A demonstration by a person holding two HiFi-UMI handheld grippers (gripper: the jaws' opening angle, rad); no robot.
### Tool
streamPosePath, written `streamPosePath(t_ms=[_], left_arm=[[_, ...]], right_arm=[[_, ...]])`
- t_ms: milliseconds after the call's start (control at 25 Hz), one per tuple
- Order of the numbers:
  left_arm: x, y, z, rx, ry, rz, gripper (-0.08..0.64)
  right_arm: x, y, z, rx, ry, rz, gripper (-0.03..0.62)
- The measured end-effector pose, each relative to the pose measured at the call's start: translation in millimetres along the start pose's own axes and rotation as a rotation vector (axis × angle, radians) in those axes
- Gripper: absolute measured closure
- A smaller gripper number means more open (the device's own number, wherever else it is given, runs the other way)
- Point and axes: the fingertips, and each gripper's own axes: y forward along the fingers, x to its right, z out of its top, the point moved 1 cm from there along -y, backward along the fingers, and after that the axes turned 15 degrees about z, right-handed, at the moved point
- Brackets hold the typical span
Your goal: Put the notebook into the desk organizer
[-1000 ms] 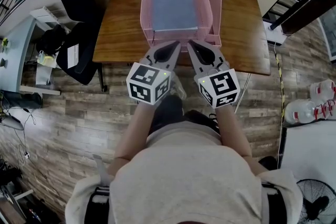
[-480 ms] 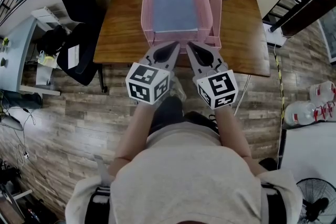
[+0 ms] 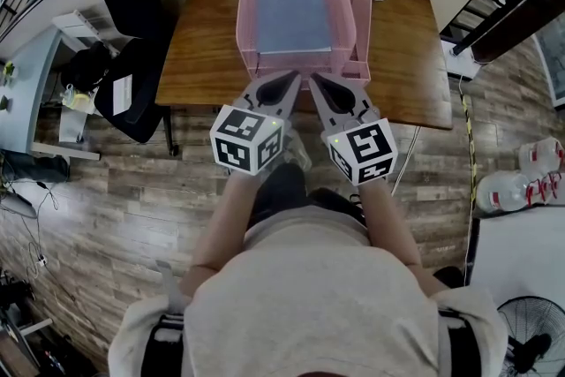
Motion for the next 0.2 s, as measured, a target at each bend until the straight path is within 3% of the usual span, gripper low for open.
streamPosePath(t_ms=[200], left_arm=[[-0.1,-3.5,-2.1,0.000,0.005,0.001,0.549]], right_arm=[[-1.2,-2.0,-0.6,0.000,0.006,0.002,0.583]])
